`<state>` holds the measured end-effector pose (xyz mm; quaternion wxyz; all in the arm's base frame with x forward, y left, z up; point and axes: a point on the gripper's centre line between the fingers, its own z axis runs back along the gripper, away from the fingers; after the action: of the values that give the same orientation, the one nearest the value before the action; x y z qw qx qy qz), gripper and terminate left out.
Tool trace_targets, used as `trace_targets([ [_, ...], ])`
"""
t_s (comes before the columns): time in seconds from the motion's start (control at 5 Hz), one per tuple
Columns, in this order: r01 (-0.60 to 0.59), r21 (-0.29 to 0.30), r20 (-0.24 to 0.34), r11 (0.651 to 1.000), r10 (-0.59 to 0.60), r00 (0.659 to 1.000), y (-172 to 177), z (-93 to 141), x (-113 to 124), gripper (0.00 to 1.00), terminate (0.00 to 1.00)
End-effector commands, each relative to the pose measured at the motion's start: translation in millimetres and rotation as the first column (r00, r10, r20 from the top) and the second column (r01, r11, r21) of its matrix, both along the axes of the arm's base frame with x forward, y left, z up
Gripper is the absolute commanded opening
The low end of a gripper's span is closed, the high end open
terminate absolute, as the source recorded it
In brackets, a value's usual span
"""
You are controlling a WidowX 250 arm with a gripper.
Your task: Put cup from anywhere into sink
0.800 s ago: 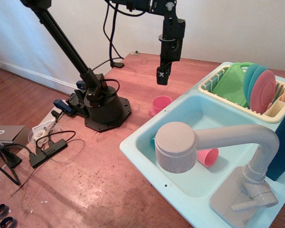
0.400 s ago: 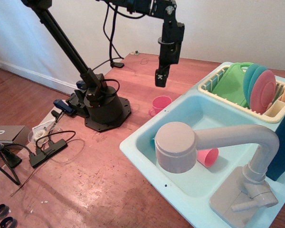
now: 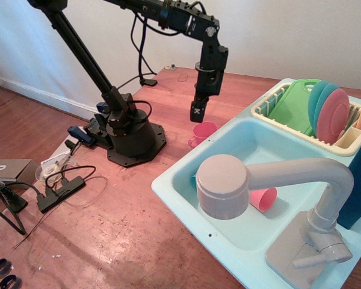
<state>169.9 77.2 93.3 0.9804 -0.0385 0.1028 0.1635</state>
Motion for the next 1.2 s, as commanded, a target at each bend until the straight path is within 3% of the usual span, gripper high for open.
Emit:
trace_targets([
  [0.0, -0.024, -0.008, -0.01, 1.0, 0.024, 1.0, -1.9, -17.3, -4.3, 1.0, 0.0],
  [0.6, -0.069, -0.036, -0.006, 0.997, 0.069, 0.998, 4.6, -45.8, -22.0, 1.0, 0.0],
  [1.0, -0.069, -0.028, -0.034, 0.997, 0.068, 0.997, 5.4, -49.4, -11.2, 1.0, 0.0],
])
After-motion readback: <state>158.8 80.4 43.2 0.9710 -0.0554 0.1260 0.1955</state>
